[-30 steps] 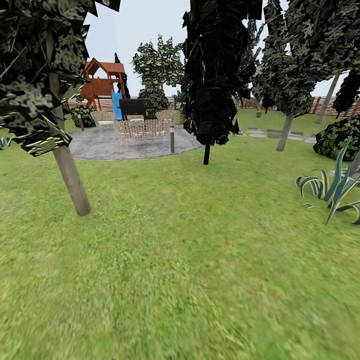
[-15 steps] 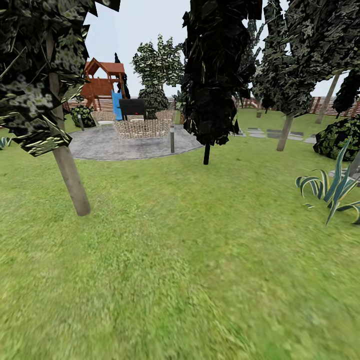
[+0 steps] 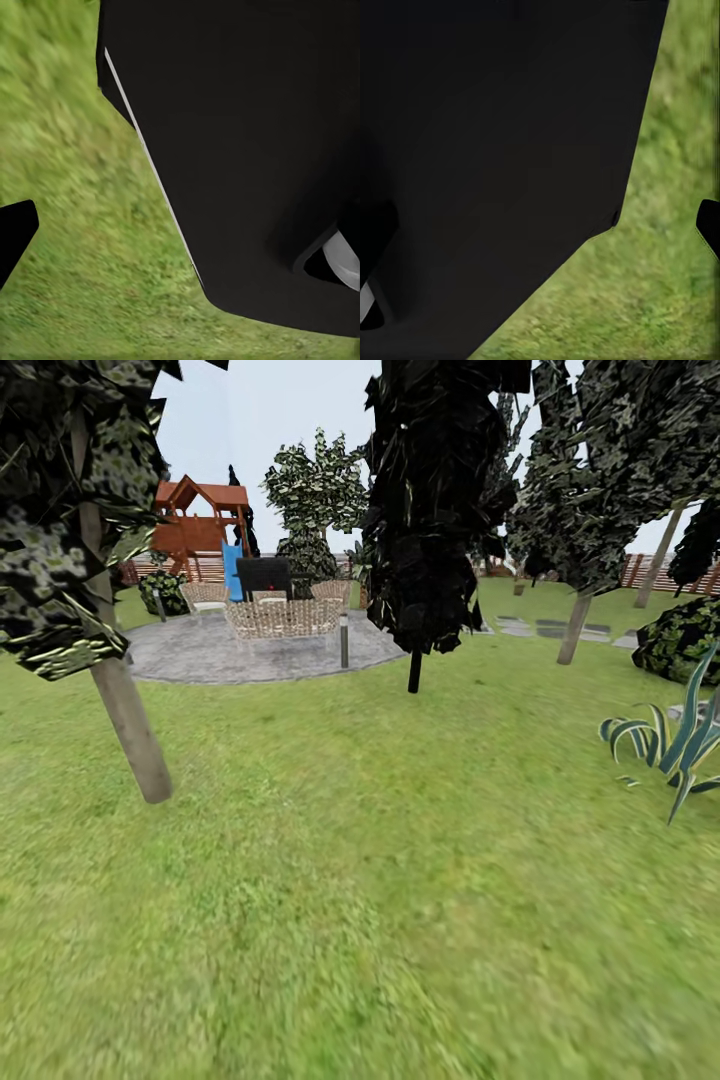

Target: Take the three Easter eggs out of the wicker basket on the lawn in the garden, then place them on the lawn next to a single tree (choose any tree) so that all three eggs are next to the same tree and none are left in the basket.

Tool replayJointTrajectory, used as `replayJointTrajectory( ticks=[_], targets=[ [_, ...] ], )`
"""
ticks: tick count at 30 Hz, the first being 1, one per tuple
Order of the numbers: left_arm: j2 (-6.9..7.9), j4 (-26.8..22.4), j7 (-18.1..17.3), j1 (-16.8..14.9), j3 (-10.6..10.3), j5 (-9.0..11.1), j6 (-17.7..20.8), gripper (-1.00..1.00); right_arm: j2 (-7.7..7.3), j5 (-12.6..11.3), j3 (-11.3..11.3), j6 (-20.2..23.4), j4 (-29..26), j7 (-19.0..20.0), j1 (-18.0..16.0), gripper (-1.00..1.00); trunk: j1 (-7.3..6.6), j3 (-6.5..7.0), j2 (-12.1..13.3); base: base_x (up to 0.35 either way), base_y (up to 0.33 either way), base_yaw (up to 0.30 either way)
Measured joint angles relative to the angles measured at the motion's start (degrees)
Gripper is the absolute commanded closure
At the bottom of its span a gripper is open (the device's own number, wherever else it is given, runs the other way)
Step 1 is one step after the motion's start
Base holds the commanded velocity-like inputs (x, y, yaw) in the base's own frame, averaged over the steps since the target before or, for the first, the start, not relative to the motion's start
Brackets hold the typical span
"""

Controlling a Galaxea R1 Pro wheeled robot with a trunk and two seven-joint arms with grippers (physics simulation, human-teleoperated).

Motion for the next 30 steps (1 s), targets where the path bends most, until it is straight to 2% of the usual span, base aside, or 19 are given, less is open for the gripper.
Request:
replayJointTrajectory(
  ticks=[21, 30],
  targets=[
    [0.00, 0.00, 0.07, 0.00, 0.01, 0.02, -0.13, -1.00, 0.00, 0.00, 0.00, 0.00, 0.00, 0.00, -0.04, -1.00, 0.00, 0.00, 0.00, 0.332, -0.085, -0.006],
    [0.00, 0.01, 0.08, -0.01, 0.01, 0.01, -0.13, -1.00, 0.00, 0.01, 0.06, -0.08, 0.06, 0.08, -0.03, -1.00, 0.00, 0.00, 0.00, 0.332, -0.087, -0.252]
  ],
)
